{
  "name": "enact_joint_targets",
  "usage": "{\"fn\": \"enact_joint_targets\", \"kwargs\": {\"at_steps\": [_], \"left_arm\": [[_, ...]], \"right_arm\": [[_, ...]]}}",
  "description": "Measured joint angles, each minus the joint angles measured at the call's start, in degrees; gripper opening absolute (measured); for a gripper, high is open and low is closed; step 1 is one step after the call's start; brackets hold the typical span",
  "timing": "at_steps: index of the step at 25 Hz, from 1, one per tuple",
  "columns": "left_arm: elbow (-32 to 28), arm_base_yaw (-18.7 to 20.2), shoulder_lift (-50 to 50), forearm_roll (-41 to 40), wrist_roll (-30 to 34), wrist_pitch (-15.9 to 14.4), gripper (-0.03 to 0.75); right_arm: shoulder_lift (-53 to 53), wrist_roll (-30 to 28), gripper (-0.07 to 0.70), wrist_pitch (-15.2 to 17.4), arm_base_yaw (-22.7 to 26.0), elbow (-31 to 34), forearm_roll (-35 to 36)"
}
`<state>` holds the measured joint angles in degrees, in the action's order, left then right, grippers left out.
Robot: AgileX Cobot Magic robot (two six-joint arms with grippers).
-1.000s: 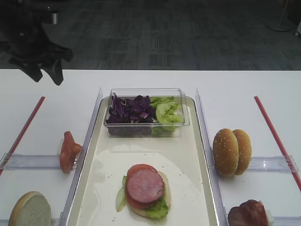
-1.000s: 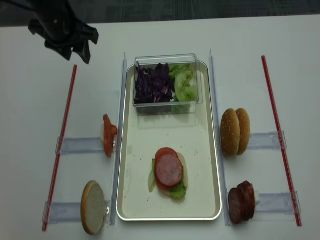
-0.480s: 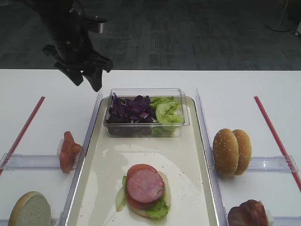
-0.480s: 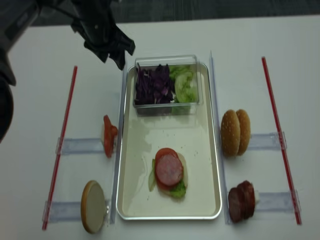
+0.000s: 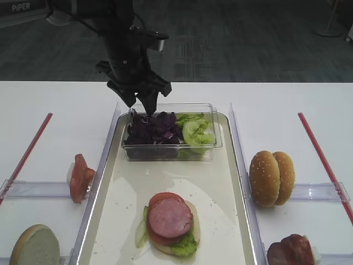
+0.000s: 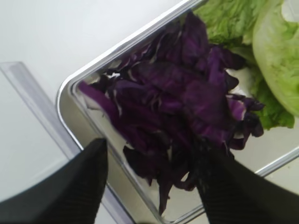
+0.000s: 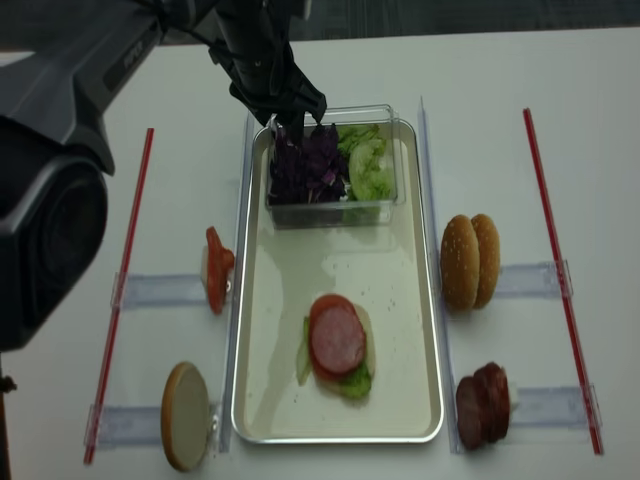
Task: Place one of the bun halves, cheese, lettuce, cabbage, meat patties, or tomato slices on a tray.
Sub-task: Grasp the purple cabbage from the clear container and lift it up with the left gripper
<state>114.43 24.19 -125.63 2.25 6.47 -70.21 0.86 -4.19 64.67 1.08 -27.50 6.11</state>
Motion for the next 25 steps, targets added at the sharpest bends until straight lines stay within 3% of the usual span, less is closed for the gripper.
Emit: {"fn": "enact_joint_targets", "kwargs": {"at_steps": [13,25], "left_arm": [[2.25,2.15,-5.53,1.59,0.09,-0.25,0.369],[2.46,2.59,-6.91,2.4,0.09,1.35,0.366]], "right_arm": [[0.0,0.45,0.433,0.0,0.0,0.0,-0.18],[0.0,1.24,0.433,0.0,0.0,0.0,-0.75]]}}
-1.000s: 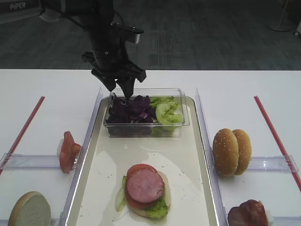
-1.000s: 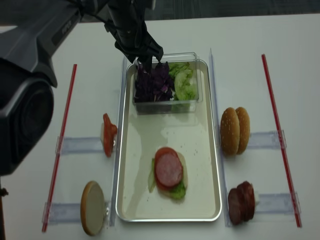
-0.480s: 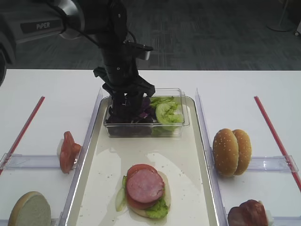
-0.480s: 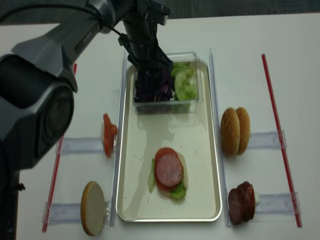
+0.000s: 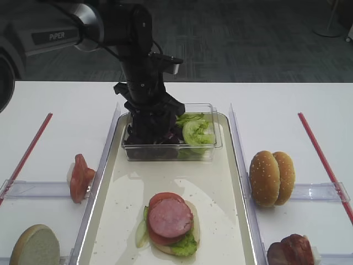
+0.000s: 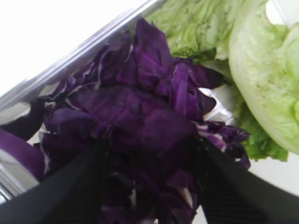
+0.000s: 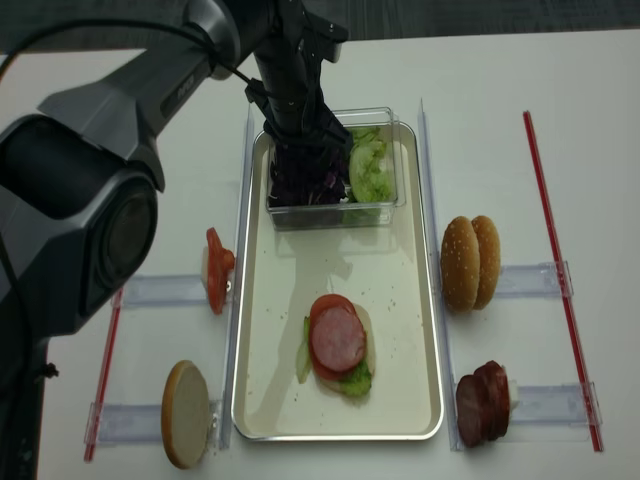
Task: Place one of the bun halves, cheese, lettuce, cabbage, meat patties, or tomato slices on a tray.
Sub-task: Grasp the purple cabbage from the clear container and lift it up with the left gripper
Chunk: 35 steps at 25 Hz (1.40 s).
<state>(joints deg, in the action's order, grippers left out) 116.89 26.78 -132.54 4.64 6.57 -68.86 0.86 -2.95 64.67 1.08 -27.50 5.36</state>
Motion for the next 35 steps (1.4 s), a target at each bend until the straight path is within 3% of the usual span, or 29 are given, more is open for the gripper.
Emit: {"fn": "enact_joint_targets", "kwargs": {"at_steps": [5,19,22,30,35], "left_arm": [[0.0,0.0,-1.12,0.0,0.25,0.58,0.362],[0.0,0.0,-1.12,0.09,0.4,0.45,0.232],[0.0,0.0,-1.12,0.12,0.49,0.03,0.196],[0.32,0.0,-1.12,0.12,0.49,-0.86,0.003],[2.91,0.0,-1.59,0.12,0.49,-1.39,-0.011]], "right_arm": [[0.0,0.07,0.433,0.0,0.0,0.0,-0.04],[0.0,0.07,0.433,0.0,0.0,0.0,-0.04],[0.0,0.07,0.433,0.0,0.0,0.0,-0.04],[0.0,0.07,0.433,0.0,0.0,0.0,-0.04],[0.0,0.07,0.433,0.0,0.0,0.0,-0.04]]}}
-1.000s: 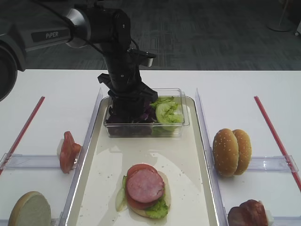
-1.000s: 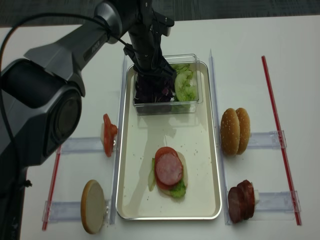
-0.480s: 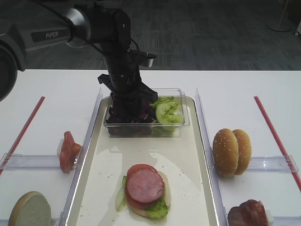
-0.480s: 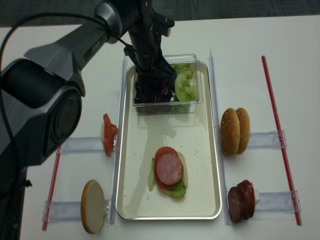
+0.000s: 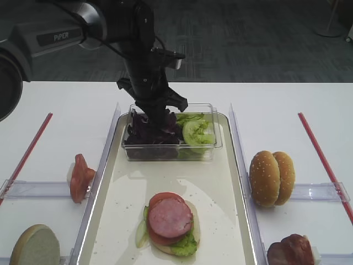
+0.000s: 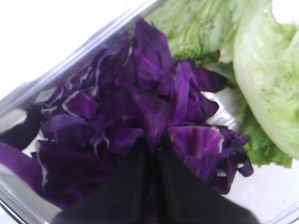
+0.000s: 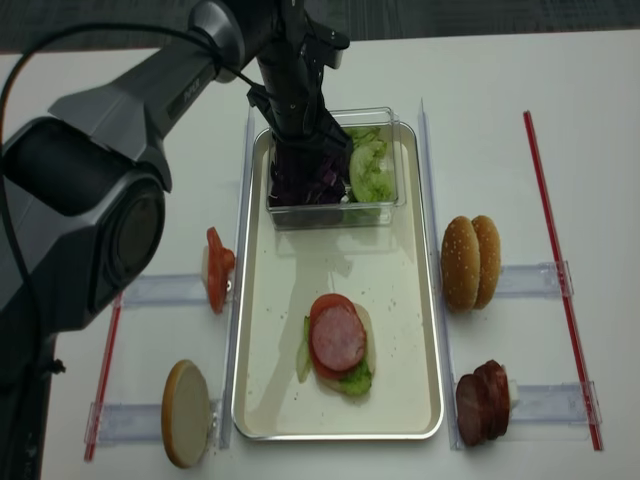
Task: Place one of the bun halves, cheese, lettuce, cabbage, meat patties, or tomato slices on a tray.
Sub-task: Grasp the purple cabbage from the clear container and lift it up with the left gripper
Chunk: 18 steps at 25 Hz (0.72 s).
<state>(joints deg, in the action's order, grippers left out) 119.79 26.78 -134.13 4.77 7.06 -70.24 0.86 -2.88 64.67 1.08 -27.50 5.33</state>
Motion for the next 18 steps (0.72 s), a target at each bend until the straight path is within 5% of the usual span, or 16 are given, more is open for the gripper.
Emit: {"fn": "enact_joint_targets", "kwargs": {"at_steps": [5,18], "left_arm": [[3.71,0.0,0.0,0.0,0.0,0.0,-0.011],[2.64,0.04,5.35,-1.4,0.0,-0.4,-0.011]], "right_arm": [[0.0,0.15,0.433,0.0,0.0,0.0,-0.1],[0.0,0.29,0.433,0.0,0.0,0.0,-0.34]]}}
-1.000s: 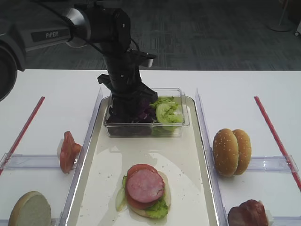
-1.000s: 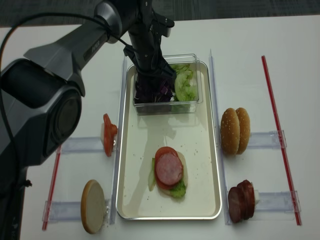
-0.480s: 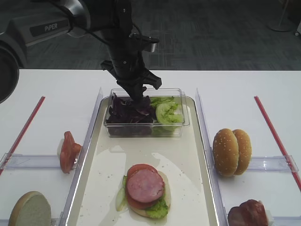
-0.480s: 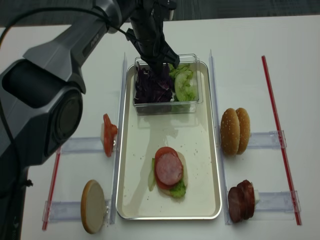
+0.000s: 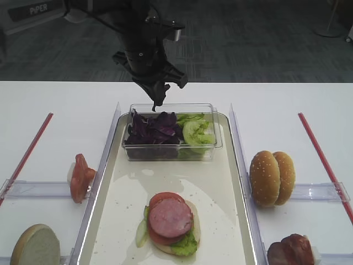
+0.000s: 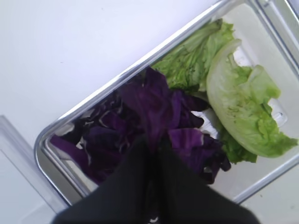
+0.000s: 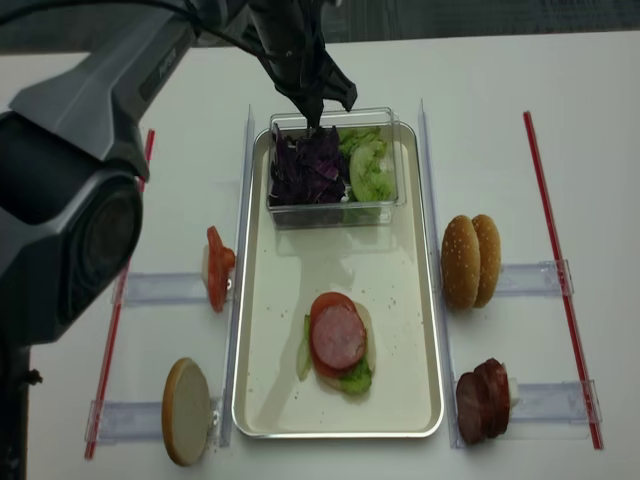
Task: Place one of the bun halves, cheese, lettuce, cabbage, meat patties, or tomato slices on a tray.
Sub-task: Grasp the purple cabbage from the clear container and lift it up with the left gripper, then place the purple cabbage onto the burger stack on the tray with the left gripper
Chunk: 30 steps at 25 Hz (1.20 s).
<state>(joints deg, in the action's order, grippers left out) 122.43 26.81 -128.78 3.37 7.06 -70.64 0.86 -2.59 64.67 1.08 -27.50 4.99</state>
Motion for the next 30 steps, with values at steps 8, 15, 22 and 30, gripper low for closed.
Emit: {"fn": "enact_joint_targets", "kwargs": {"at_steps": [8,15,22,30], "left_arm": [[-5.71,0.26,3.69,0.0,0.0,-0.22,-0.011],[-11.57,0.61,7.57,1.54,0.0,-0.12,-0.011],[-16.18,2.74,10.79,1.22,0.0,-0.12,-0.011],[-21.89,3.84,14.57,0.95,0.0,0.13,-0.012]], "right_arm": [[0.0,0.31,0.433,0.0,0.0,0.0,-0.12],[0.0,0.45,0.433,0.0,0.0,0.0,-0.24],[0.0,0.96,0.433,0.0,0.0,0.0,-0.46],[0.0,1.31,0.433,0.0,0.0,0.0,-0.57]]}}
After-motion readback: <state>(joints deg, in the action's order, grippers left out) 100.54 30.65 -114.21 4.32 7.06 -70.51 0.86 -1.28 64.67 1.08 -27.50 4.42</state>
